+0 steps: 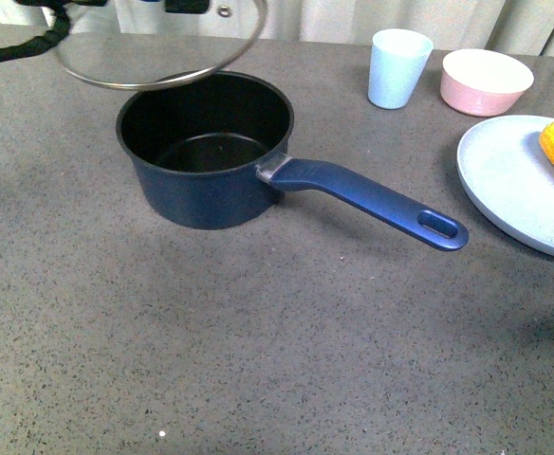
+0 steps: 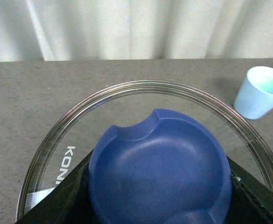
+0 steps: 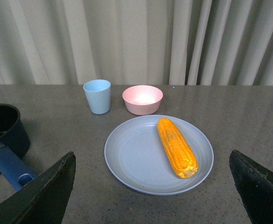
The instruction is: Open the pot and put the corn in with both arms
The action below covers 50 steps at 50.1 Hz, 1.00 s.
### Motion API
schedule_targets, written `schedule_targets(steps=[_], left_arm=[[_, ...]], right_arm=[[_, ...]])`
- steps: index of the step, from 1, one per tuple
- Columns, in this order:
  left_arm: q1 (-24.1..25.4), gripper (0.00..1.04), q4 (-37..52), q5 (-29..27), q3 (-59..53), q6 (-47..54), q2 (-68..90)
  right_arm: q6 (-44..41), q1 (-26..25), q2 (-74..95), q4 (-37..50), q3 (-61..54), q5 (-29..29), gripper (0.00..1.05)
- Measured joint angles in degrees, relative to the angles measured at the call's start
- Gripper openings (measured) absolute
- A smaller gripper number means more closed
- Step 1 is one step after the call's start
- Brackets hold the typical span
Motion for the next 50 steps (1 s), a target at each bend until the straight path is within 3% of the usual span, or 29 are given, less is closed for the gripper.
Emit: schedule_targets(steps=[21,33,50], left_arm=[[21.5,0.59,10.2,-2.0,-8.7,0.5,3.8],[24.1,0.59,15.6,-1.7,-11.0,0.5,10.6],[21.8,0.59,21.5,-1.1,-13.0,-0.5,17.9]], right_arm=[[0.0,0.0,0.0,0.0,0.0,0.0,0.96],[0.0,0.0,0.0,0.0,0.0,0.0,0.96],[0.0,0.0,0.0,0.0,0.0,0.0,0.96]])
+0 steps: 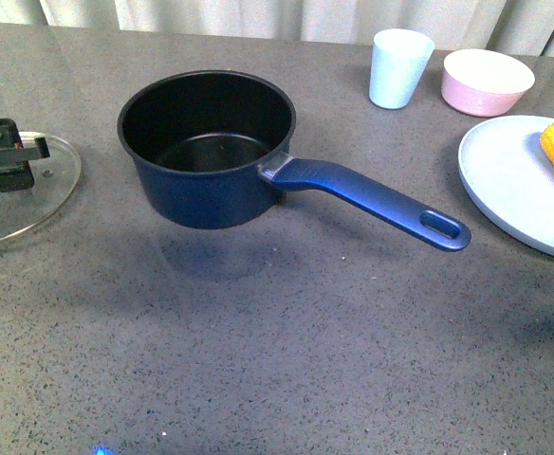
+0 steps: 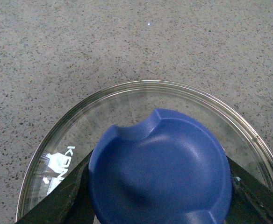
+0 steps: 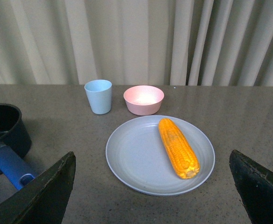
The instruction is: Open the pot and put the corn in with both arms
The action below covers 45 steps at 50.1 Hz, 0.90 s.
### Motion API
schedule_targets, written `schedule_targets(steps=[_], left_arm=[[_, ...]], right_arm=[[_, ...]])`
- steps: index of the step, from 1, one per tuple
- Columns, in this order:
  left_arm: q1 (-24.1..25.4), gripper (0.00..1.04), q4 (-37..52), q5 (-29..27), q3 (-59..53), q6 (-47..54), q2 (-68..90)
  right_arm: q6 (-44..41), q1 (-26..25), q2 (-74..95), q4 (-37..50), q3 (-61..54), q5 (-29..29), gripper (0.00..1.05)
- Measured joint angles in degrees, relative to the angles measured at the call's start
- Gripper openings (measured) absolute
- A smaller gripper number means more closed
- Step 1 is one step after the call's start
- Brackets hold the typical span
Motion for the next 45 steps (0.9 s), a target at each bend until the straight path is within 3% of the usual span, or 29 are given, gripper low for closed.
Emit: schedule_targets(steps=[45], left_arm=[[-4.2,0.59,2.6,0.5,0.1,-1.1,3.3]], right_arm=[[0.0,0.0,0.0,0.0,0.0,0.0,0.96]])
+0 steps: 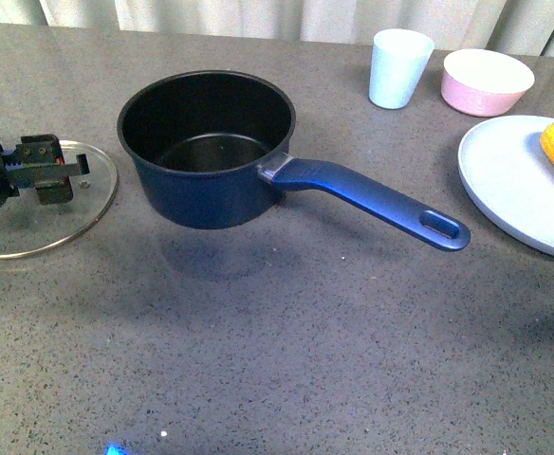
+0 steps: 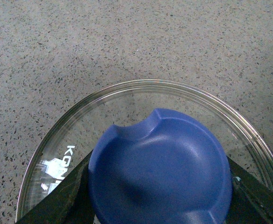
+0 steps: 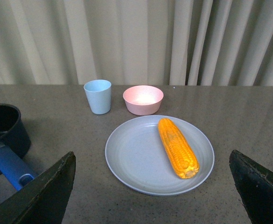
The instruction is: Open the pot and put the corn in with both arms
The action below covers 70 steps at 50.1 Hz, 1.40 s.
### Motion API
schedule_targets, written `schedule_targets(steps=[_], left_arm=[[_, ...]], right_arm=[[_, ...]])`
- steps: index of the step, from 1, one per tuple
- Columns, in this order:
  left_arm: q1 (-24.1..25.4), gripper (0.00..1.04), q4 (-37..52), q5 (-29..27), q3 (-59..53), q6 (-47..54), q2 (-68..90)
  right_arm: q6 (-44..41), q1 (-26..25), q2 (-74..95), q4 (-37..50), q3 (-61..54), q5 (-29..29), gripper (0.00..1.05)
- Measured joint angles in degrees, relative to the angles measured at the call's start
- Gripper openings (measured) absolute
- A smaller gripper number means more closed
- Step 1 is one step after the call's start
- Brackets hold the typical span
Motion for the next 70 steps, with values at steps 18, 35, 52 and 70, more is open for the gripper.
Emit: schedule_targets(steps=[18,35,52,70], left_arm=[[-1.0,0.96,-0.8,2.1,-2.5,-4.2,-2.2],[-1.4,0.96,-2.2,7.0,-15.8,-4.9,-20.7],[3.1,0.71,11.9,11.2,-29.9,3.3,-40.1],[4.5,0.02,2.4,11.5,-38.2,7.0,-62.9]], right_arm=[[0.0,0.0,0.0,0.0,0.0,0.0,0.96],[0.0,0.0,0.0,0.0,0.0,0.0,0.96],[0.0,0.0,0.0,0.0,0.0,0.0,0.96],[0.0,0.0,0.0,0.0,0.0,0.0,0.96]])
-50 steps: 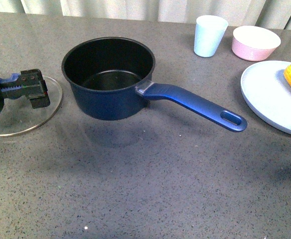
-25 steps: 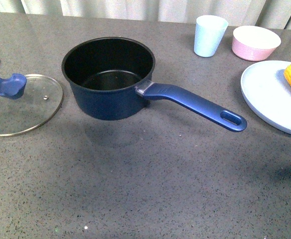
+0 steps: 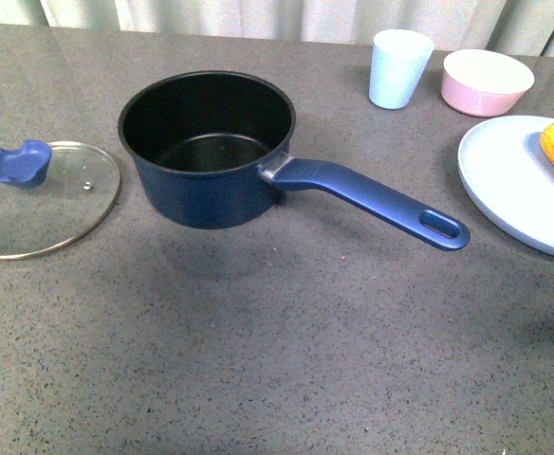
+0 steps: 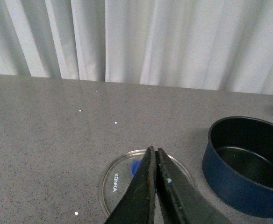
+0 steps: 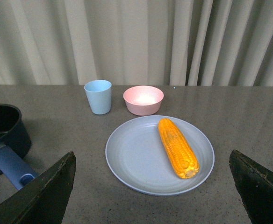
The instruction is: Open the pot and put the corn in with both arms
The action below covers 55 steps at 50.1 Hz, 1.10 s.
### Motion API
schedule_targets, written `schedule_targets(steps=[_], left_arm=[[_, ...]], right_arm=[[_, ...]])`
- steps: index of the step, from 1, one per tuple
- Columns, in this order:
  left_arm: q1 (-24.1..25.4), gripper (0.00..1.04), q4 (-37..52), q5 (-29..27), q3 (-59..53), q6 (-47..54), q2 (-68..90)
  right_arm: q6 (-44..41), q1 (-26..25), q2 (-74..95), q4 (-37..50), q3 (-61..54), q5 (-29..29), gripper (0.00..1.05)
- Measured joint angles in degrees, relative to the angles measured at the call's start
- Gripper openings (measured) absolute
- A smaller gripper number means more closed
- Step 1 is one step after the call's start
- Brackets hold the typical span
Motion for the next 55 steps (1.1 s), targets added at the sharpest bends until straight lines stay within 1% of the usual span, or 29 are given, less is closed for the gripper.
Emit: schedule_targets(steps=[21,39,55], left_arm=[[0.0,0.02,-18.9,0.0,-3.5,0.3,-22.9],[0.0,0.02,-30.4,0.0,-3.5,0.3,-35.3],[0.0,0.02,-36.8,0.0,-3.6,0.3,-41.9]], right_arm=[[0.0,0.0,0.0,0.0,0.0,0.0,0.96],[0.0,0.0,0.0,0.0,0.0,0.0,0.96],[0.0,0.0,0.0,0.0,0.0,0.0,0.96]])
